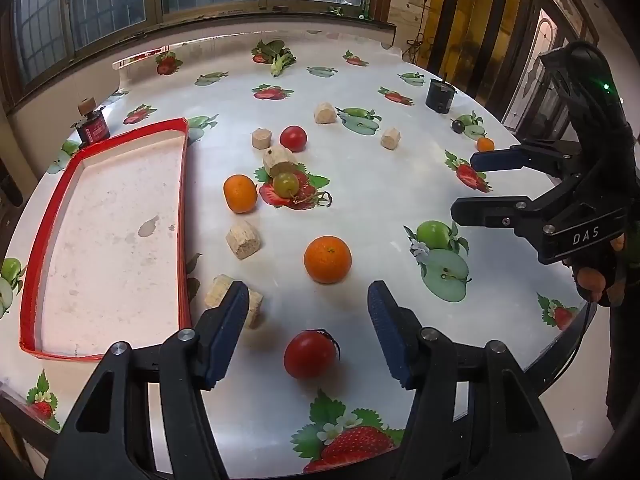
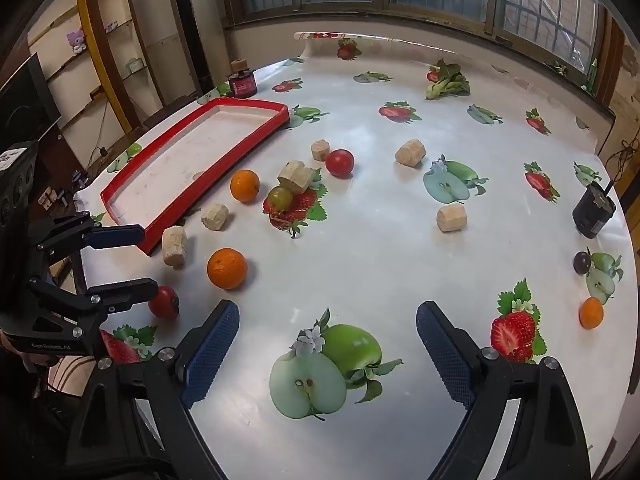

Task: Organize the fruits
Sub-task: 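Grasp the orange with the left tool while the right tool grasps a beige cube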

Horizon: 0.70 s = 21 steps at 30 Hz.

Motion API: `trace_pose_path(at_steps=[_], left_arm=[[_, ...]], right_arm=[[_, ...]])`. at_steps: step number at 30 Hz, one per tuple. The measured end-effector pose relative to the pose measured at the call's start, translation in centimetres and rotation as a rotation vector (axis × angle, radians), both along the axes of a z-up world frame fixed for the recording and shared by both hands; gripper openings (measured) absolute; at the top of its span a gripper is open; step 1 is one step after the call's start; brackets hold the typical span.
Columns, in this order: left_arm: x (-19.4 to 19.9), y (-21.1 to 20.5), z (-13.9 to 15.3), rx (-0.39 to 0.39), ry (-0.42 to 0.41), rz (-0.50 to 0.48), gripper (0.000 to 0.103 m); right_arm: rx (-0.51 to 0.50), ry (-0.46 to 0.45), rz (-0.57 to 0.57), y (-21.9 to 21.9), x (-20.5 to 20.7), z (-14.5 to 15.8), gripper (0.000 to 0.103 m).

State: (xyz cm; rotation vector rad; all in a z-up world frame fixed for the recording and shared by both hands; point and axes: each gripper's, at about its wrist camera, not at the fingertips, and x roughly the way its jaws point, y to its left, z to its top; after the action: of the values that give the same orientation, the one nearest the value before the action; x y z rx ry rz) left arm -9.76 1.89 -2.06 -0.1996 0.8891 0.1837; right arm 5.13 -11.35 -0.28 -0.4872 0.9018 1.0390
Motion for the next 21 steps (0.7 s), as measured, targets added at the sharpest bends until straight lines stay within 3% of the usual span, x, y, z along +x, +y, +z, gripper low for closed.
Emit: trace_pose_path(at_steps=[21], left_arm=[[1.1, 0.1, -0.5, -0.031, 0.015, -0.008, 0.061]], right_arm=[[-0.011, 0.003, -0.004, -0.2, 0.6, -0.1, 0.092]])
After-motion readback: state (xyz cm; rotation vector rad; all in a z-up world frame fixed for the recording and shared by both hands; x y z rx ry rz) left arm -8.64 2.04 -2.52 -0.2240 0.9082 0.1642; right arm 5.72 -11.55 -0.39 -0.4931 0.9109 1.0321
